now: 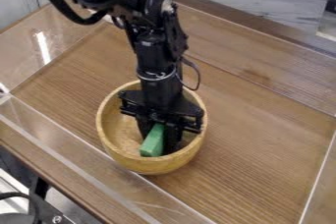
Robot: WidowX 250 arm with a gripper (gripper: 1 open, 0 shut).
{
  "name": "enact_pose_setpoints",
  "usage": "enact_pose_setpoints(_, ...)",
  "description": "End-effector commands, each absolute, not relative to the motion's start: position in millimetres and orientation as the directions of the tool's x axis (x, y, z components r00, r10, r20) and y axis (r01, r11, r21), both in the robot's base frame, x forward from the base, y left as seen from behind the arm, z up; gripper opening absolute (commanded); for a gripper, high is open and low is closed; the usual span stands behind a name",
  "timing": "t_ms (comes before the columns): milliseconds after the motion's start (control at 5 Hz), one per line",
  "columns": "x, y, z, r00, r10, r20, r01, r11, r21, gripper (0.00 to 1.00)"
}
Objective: Remove the green block from inside the brown bowl and put it on the table
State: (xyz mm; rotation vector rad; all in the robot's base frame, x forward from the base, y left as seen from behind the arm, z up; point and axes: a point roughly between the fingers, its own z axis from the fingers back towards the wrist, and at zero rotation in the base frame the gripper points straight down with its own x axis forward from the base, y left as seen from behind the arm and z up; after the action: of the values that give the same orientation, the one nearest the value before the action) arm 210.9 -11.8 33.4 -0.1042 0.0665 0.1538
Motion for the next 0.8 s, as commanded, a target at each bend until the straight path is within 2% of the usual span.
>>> enact_pose_setpoints(0, 217.6, -14.6, 52.2, 0.979, 0.204, -0.027, -0.205, 0.973, -0.105, 1.0)
enact_pose_setpoints(400, 211.7, -0.2, 75.7, 0.965, 0.262, -0.014, -0.262, 0.959, -0.105, 1.0)
enact_pose_setpoints(600, 207.0, 0.0, 71.8, 0.969, 0.249, -0.009, -0.248, 0.963, -0.105, 1.0)
